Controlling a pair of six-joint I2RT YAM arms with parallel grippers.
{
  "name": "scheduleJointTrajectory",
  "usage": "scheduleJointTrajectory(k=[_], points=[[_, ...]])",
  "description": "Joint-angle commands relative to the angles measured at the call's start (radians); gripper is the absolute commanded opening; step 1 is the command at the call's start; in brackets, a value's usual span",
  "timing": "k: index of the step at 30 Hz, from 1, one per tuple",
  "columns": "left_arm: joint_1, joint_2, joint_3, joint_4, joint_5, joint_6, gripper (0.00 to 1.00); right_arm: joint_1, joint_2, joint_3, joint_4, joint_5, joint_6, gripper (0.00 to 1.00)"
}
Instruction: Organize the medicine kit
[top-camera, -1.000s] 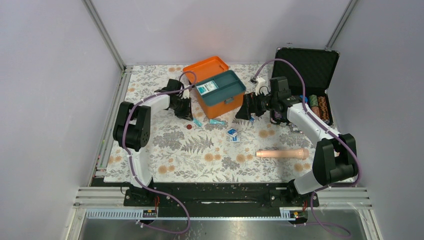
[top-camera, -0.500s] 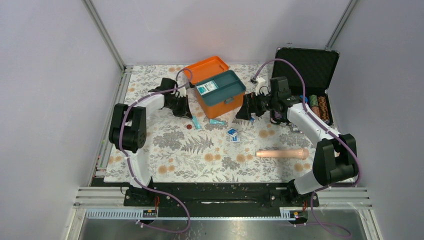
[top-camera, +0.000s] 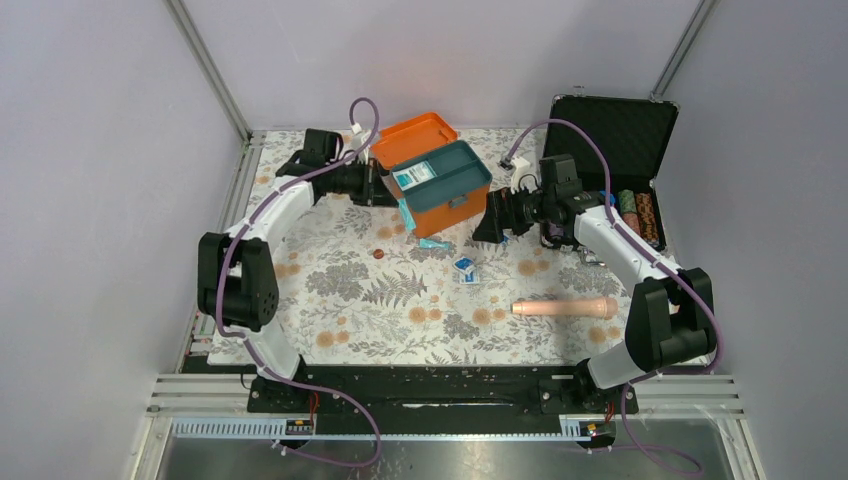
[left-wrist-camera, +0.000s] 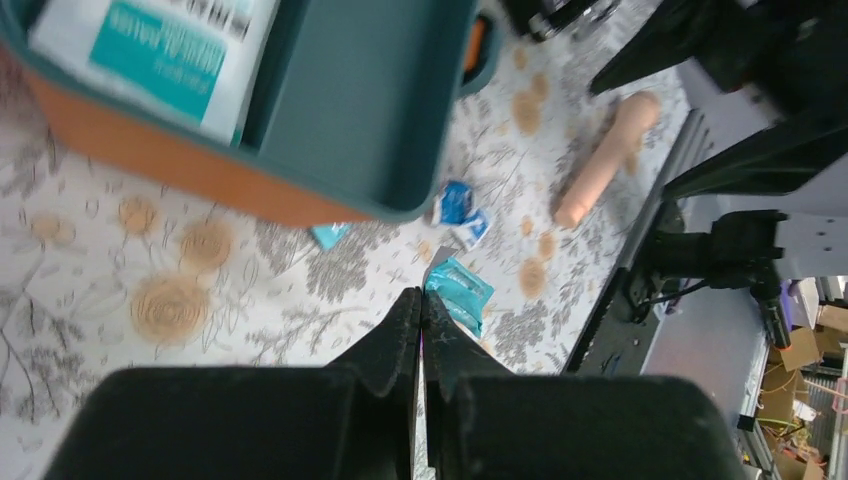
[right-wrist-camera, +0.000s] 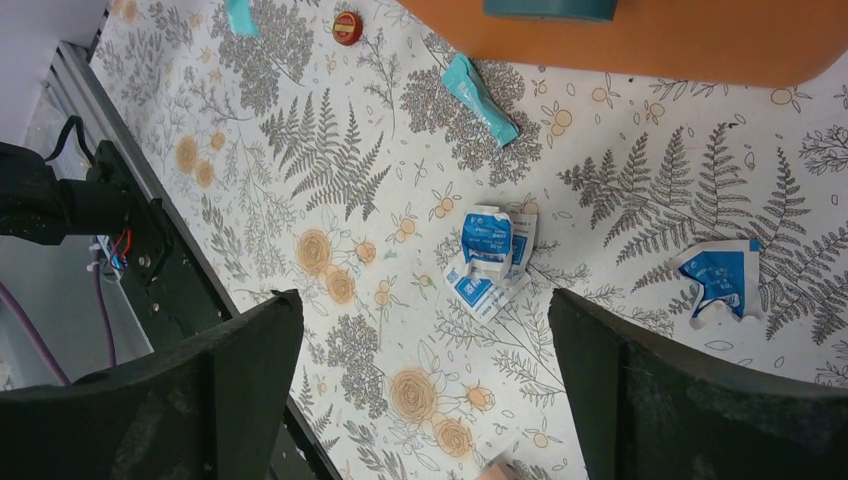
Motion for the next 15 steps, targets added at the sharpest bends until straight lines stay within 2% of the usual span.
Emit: scheduleJointTrajectory(k=[1, 4, 10, 13, 15], points=[[-0.018, 0.001, 0.129, 0.183, 0.103, -0.16, 0.0, -0.013, -0.033, 0.057, -0.073, 0.004, -0.06, 0.99], [-0.041, 0.036, 0.205, 0.326, -0.028, -0.304, 0.0, -0.024, -0.042, 0.063, -0.095, 0.002, -0.059, 0.99], [-0.087, 0.204, 0.458, 0.354, -0.319, -0.527, 0.0, -0.031, -0.051, 0.079, -0.153, 0.013, -0.089, 0.99], [-0.088, 0.296, 0.497, 0.417, -0.381, -0.731, 0.0, -0.034, -0.062, 0.065, -0.175, 0.04, -0.136, 0.99], [-0.108, 0.331, 0.513, 0.434, -0.426, -0.774, 0.0, -0.039, -0.068, 0.055, -0.18, 0.054, -0.152, 0.99]])
